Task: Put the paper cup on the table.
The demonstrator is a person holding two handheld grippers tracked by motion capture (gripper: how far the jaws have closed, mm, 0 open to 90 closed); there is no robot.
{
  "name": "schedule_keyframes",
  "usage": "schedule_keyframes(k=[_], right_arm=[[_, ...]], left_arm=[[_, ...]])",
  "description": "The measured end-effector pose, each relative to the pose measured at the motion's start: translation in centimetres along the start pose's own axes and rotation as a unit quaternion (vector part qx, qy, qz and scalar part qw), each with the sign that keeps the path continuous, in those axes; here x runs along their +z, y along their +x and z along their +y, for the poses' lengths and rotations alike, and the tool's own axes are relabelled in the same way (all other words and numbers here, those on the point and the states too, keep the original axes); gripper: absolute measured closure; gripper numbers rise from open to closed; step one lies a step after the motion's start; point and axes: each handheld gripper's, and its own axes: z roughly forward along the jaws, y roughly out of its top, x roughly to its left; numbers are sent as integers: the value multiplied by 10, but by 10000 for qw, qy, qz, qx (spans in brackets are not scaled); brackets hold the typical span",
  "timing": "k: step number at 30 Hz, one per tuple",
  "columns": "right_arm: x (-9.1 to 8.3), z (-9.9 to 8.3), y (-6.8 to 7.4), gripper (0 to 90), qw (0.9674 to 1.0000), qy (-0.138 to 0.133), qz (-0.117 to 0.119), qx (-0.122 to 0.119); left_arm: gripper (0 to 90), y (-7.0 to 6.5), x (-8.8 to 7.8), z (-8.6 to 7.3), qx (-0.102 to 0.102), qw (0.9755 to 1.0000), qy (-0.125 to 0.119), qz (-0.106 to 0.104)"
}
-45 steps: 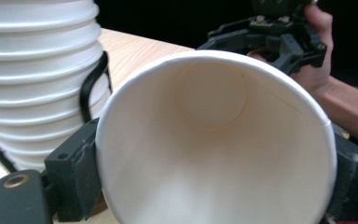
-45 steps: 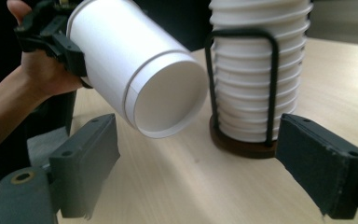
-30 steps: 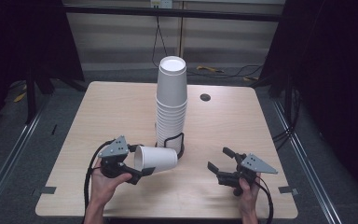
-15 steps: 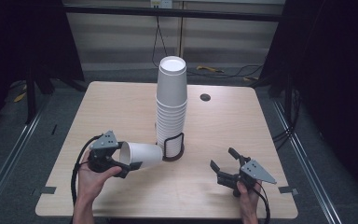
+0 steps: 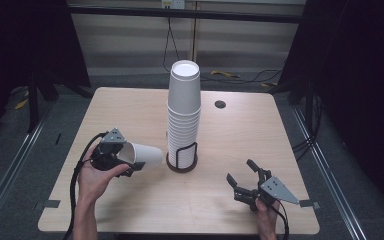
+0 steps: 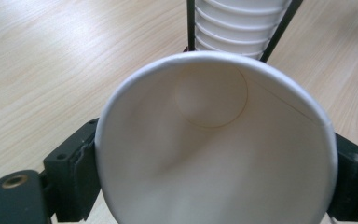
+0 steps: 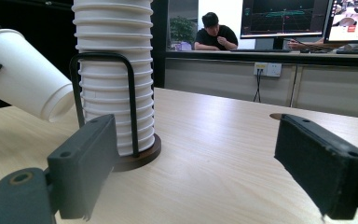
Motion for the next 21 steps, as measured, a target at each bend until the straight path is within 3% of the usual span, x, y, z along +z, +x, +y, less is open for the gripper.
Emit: schedule_keyframes(k=[9, 12, 13, 15, 19, 20, 21], right_arm=[[0, 0, -1, 135, 10000, -8, 78, -1], [0, 0, -1, 135, 10000, -7, 91, -2], [0, 0, -1, 136, 10000, -7, 89, 1], [0, 0, -1, 137, 10000, -8, 96, 2], [0, 0, -1, 137, 10000, -8, 98, 0], [0, 0, -1, 137, 10000, -7, 98, 1], [0, 0, -1, 137, 10000, -7, 98, 1]], left_arm=[[112, 18, 8, 15, -105, 9975, 648, 247], [110, 23, 9, 19, -115, 9966, 798, 176], [108, 26, 11, 21, -98, 9956, 927, 110], [108, 28, 12, 22, -36, 9939, 1090, 173], [107, 30, 14, 24, -16, 9918, 1269, 171], [106, 30, 14, 27, 22, 9887, 1492, 168], [105, 30, 14, 27, 22, 9887, 1492, 168]])
